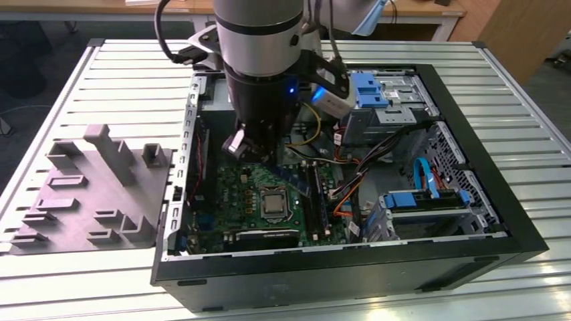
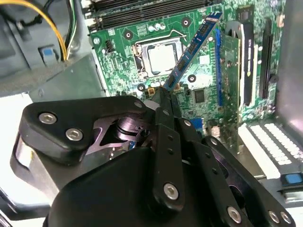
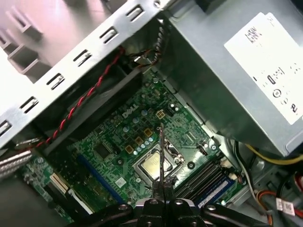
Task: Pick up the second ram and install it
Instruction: 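Insert the second ram into the second slot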
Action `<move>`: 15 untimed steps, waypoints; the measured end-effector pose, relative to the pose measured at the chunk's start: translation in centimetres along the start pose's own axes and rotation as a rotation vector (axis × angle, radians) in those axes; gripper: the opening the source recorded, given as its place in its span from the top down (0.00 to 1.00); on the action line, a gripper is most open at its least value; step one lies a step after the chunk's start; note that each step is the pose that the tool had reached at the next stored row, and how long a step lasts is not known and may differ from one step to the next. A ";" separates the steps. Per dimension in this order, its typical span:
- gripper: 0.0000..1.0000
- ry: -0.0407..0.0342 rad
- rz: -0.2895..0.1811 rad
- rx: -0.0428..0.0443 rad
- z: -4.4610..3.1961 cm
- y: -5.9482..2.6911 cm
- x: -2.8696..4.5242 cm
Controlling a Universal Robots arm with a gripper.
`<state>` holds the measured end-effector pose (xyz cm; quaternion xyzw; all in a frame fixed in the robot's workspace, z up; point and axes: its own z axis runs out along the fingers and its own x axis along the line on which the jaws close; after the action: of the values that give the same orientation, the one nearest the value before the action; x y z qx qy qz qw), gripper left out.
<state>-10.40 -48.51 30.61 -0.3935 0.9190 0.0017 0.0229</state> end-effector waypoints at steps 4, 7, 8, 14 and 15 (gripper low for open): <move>0.88 0.0011 0.073 0.0032 0.09 0.00 0.00; 0.88 0.0019 0.127 0.0055 0.18 0.00 0.01; 0.88 0.0021 0.145 0.0063 0.20 0.00 0.01; 0.88 0.0039 0.254 0.0111 0.37 0.01 0.01; 0.88 0.0041 0.272 0.0119 0.39 0.00 0.02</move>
<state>-10.40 -48.51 30.21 -0.2653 0.9639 -0.0015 0.0229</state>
